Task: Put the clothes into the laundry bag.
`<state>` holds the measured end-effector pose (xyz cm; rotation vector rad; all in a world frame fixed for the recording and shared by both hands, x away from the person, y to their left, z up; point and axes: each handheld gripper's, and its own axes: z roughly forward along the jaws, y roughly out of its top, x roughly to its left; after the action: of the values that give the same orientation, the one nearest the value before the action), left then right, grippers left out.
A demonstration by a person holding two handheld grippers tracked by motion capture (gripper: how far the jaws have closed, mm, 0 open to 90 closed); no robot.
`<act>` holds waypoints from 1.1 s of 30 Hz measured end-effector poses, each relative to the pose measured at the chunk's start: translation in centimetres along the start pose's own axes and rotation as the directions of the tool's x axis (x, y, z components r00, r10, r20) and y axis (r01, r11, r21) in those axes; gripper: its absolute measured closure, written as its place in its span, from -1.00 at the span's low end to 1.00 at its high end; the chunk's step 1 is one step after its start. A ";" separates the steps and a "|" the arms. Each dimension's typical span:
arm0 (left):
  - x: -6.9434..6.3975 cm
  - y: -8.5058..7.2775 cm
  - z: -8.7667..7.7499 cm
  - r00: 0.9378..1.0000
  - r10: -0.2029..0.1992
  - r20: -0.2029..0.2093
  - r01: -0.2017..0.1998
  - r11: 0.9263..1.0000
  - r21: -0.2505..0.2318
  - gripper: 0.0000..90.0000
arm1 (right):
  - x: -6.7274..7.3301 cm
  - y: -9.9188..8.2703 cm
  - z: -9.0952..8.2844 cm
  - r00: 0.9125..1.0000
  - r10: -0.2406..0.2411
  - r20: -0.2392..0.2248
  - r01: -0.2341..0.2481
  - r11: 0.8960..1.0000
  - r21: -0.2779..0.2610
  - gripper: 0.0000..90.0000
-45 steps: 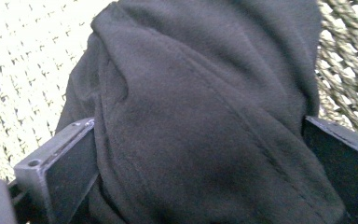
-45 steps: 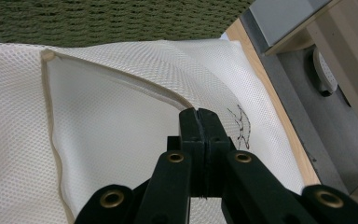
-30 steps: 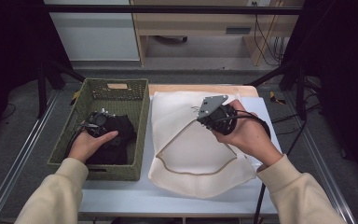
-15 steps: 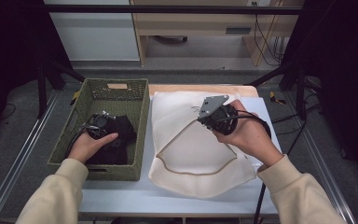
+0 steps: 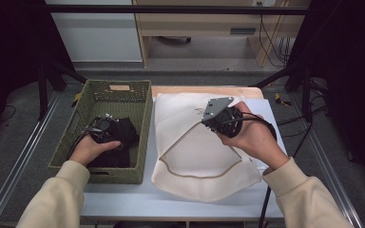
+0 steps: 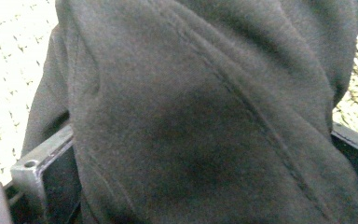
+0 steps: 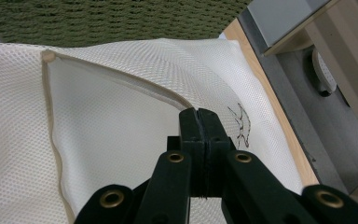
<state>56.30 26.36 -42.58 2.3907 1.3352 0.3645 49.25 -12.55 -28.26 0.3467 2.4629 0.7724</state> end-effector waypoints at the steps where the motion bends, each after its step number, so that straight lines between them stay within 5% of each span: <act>1: 0.0 0.0 0.0 1.000 0.000 -0.001 0.000 1.000 0.001 -1.00 | 0.0 0.0 0.0 1.000 0.000 0.000 0.000 1.000 0.000 1.00; 15: -0.2 0.1 0.4 1.000 -0.001 -0.013 0.001 0.999 0.036 -0.94 | -0.1 -0.1 -0.1 1.000 0.001 -0.001 -0.001 1.000 -0.003 1.00; 24: -0.5 0.4 0.3 0.999 0.022 -0.035 -0.020 0.997 0.070 -0.46 | -0.1 -0.1 -0.2 1.000 0.001 -0.001 -0.001 1.000 -0.004 1.00; 33: 0.1 0.1 -0.5 1.000 0.000 -0.027 0.000 1.000 0.021 -0.04 | -0.1 -0.1 -0.1 1.000 0.003 -0.001 -0.003 1.000 -0.009 1.00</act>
<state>56.22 26.56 -42.06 2.4114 1.3571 0.3855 49.22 -12.76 -28.22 0.3473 2.4594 0.7851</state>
